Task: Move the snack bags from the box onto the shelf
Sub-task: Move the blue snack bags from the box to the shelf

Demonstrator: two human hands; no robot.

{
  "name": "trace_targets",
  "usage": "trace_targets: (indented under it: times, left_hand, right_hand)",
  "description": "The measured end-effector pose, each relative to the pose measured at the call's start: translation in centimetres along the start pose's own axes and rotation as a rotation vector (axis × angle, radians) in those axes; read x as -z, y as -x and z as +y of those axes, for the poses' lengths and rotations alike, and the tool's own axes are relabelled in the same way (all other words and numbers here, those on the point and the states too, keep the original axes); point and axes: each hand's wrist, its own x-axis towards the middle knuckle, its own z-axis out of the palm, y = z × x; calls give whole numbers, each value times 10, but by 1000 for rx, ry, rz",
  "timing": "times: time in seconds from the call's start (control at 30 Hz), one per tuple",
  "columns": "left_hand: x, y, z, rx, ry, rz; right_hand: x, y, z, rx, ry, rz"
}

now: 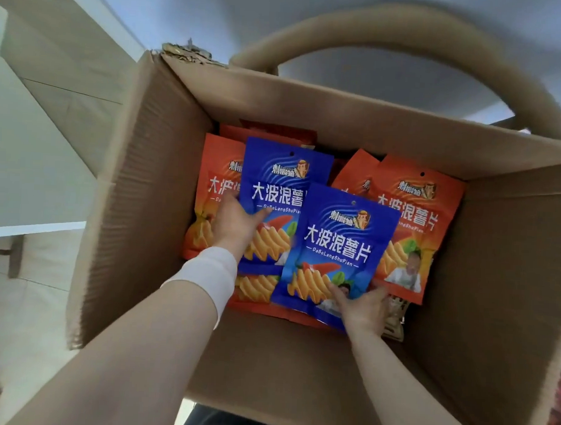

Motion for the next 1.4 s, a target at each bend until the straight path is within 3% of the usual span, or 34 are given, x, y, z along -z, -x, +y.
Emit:
trace_targets:
  times: [0.2,0.37,0.47,0.73,0.93,1.13,1.4]
  left_hand:
    - [13,8,-5,67,308,-226]
    - [23,22,-10,68,437,-303]
    - [33,45,2,-2,430,-243]
    - [72,138,76,-348,401,-223]
    - [55,225,151,-658,372,-368]
    - [-17,348,227,-889,286,-620]
    - [-180,570,300,-1177,235,-943]
  right_hand:
    - [4,1,0,-98,-271,-292]
    - [23,7,1,50,-367,-439]
    - [48,19,5,133,-380,-434]
    - [159,83,40,202,-657,-249]
    - [227,128,106,185,-900,-43]
    - [319,151,194,175,-1054,294]
    - [479,143,343,214,-1296,619]
